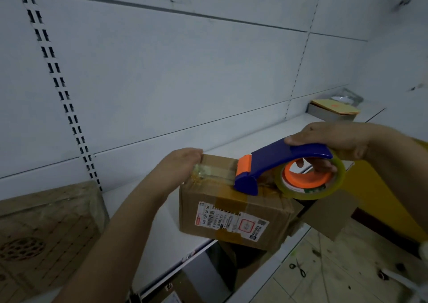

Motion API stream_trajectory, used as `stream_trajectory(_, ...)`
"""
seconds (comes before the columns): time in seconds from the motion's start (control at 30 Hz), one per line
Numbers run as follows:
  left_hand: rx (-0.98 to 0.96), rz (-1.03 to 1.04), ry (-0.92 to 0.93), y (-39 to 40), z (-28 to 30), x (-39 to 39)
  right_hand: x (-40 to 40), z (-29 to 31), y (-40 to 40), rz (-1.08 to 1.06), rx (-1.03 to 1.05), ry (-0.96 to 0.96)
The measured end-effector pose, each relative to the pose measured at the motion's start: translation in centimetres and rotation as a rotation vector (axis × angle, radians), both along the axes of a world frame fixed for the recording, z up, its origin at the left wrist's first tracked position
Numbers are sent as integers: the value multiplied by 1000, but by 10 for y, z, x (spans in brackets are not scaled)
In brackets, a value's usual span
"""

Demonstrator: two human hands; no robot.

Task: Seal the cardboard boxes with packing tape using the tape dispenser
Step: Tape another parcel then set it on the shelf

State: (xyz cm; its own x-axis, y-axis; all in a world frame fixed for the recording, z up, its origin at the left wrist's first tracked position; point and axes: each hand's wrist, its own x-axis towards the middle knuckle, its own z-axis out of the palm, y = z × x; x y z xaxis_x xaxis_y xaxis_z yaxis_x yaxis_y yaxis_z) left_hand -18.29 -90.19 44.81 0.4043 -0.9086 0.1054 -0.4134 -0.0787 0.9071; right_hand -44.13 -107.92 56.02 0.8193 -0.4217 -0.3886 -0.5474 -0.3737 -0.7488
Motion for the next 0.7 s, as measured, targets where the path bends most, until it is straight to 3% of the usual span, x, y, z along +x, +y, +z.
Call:
stream_trajectory(0.1, 138, 32, -362, -25, 0, -15, 7, 0, 1, -42, -29, 7)
stream_trajectory(0.2, 412, 29, -629, -38, -6, -15, 9, 0, 2, -77, 12, 8)
stream_trajectory(0.43, 510, -49, -586, -36, 0, -2, 2, 3, -11, -31, 174, 39)
stream_trajectory(0.6, 502, -85, -521, -34, -2, 2, -7, 9, -19, 39, 101, 91)
stream_trajectory(0.7, 516, -94, -521, -32, 1, 7, -35, 12, -33, -117, 43, -28)
